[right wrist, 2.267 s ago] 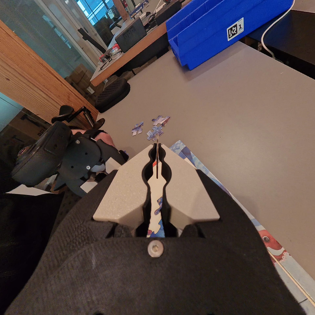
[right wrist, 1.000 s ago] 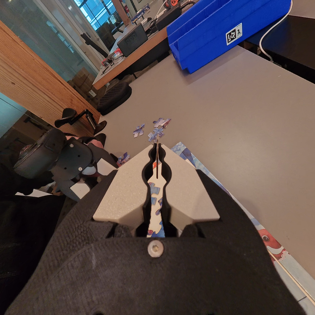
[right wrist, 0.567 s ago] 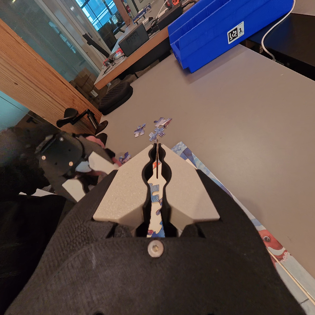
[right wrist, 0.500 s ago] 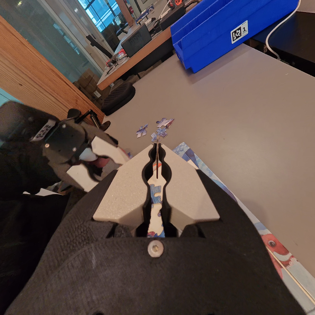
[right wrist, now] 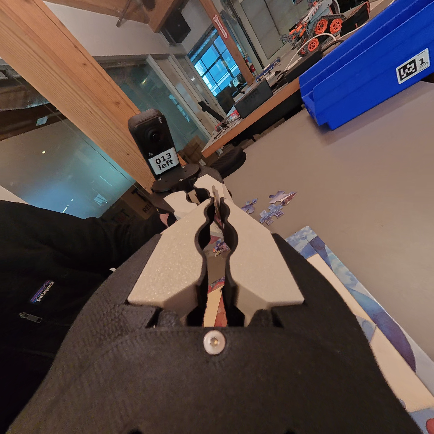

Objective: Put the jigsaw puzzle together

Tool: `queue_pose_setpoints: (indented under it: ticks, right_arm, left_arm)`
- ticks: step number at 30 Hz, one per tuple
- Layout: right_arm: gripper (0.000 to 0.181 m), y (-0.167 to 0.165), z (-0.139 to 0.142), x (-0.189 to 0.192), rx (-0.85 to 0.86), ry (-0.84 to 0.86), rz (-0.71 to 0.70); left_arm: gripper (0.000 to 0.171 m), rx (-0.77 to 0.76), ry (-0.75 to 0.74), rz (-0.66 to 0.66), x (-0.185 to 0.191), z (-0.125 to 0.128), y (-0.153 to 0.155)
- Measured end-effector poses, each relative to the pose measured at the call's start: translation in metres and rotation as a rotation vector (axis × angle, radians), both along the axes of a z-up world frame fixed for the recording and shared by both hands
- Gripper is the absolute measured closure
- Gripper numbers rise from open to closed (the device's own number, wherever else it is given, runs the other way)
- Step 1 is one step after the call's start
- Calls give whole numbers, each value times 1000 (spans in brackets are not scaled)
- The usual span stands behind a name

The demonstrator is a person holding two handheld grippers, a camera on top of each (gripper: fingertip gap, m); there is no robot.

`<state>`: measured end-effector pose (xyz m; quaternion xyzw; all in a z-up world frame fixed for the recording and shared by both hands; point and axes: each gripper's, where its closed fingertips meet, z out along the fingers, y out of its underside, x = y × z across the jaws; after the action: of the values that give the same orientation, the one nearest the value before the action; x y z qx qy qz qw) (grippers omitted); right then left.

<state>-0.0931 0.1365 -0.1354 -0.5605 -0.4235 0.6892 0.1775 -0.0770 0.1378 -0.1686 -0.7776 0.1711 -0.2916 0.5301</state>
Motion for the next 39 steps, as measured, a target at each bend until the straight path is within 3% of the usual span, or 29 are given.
queue_pose_setpoints:
  ticks: [4,13,18,22,27,36,39]
  right_arm:
    - [178,0,1,2,3,0,11]
    - [172,0,-14,22,104,-143,37]
    - [164,15,-25,31,127,-211,-9]
    - [153,42,-77,52,313,-538,-111]
    - [144,47,-120,83,480,-867,-78]
    - [143,27,-137,82,561,-971,30]
    - [144,15,-131,75,555,-926,69]
  left_arm:
    - [166,1,-46,-29,-1,5,-1]
    - [171,-27,87,-171,11,3,-8]
    - [171,-40,137,-120,-11,0,2]
    - [171,-111,188,-67,-39,-22,5]
    - [171,-192,238,-77,-56,-46,-2]
    - [171,-232,269,-34,-77,-59,-3]
    - [171,-244,287,-28,-79,-64,-2]
